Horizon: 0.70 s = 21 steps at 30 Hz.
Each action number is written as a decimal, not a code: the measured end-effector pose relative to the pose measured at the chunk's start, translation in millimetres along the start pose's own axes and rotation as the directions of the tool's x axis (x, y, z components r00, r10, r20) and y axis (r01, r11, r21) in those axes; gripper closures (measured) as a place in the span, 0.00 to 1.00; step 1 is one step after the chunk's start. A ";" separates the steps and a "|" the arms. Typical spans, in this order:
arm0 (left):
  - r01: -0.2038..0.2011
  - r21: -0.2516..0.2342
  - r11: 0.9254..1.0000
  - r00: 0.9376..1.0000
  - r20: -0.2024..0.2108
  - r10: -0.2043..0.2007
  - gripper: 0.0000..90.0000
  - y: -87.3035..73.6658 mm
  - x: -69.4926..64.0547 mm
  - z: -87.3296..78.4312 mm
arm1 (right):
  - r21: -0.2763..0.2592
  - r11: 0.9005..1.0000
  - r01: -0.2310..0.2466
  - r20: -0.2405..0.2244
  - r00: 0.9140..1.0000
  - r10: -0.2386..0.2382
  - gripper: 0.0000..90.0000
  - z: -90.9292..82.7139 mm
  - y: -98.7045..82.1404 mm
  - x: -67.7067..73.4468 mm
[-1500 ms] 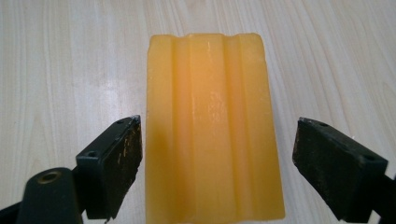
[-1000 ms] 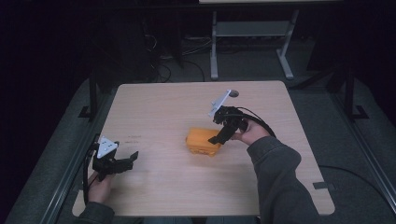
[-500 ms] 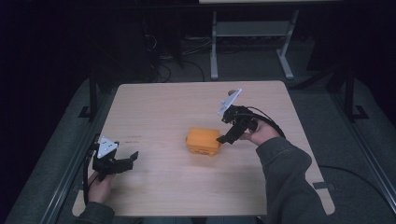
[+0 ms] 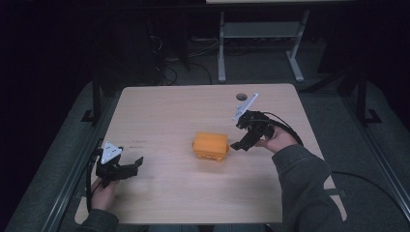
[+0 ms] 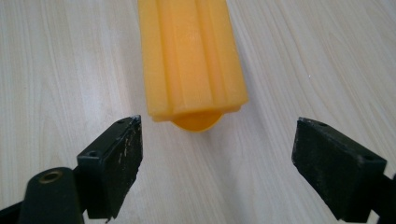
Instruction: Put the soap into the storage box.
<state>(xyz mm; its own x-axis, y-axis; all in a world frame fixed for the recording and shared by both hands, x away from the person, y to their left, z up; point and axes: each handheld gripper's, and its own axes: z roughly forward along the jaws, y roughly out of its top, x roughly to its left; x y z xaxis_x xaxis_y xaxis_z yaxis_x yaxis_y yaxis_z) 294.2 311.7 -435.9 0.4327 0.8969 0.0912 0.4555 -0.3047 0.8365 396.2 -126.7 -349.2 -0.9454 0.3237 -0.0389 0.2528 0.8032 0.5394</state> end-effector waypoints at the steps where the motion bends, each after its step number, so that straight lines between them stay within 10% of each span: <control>1: -0.001 0.001 1.000 1.000 -0.001 0.001 0.16 0.0 0.0 -0.1 | -0.002 1.000 0.000 0.001 1.000 0.000 0.18 -0.7 -1.1 -0.2; 21: -0.006 -0.001 1.000 1.000 -0.002 0.006 0.16 -0.1 0.2 -0.3 | 0.010 1.000 -0.017 0.006 1.000 0.017 0.18 -5.8 -16.0 4.0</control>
<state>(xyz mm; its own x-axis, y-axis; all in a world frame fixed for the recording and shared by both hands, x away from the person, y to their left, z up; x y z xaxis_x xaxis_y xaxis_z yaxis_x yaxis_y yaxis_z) 294.0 312.0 -435.8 0.4338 0.8957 0.0974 0.4518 -0.3098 0.8366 387.2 -141.1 -353.1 -0.9398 0.3400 -0.0344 0.2709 0.8026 0.5314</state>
